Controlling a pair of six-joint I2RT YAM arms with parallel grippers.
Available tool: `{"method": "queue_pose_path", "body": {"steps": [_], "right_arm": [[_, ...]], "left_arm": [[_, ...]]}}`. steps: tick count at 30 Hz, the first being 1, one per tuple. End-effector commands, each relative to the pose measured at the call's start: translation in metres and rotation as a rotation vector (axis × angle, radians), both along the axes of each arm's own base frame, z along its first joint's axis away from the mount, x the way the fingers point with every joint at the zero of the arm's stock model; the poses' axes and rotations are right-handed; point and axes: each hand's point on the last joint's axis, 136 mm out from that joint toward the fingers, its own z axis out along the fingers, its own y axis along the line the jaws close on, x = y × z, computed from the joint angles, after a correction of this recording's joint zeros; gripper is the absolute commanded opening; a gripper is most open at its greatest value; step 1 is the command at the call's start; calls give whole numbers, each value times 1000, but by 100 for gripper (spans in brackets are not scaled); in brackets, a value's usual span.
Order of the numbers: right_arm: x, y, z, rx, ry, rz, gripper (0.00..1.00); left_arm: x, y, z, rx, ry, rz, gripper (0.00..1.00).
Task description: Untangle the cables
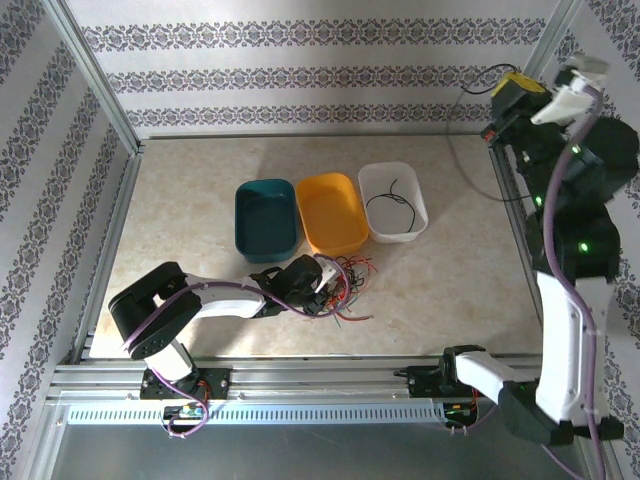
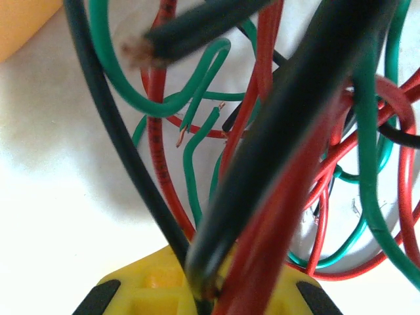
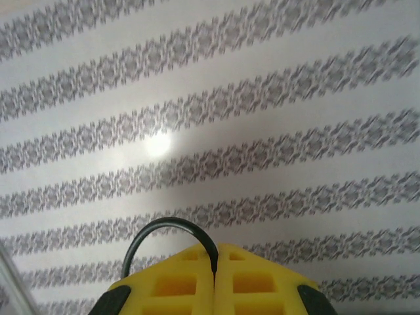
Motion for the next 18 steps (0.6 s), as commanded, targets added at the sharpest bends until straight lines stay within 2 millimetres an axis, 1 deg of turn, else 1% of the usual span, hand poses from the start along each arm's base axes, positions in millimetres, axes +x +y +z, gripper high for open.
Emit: {"method": "queue_pose_path", "body": {"steps": [1,6,10,13,18], "right_arm": [[5,5,-3,-16,24,30,0],[31,-5,-22,-60,76,-40,0],[54,-12,-44,-95,132,-85,0],[66,-6,-55,-82,147,-55,0],[83,6,-68,-52,171,-3,0]], "left_arm": [[-12,6,-20,69,50,-27,0],[-12,5,-20,68,52,-29,0],[-12,4,-21,67,54,-28,0],[-11,4,-21,67,54,-26,0],[-10,4,-20,65,51,-24,0]]}}
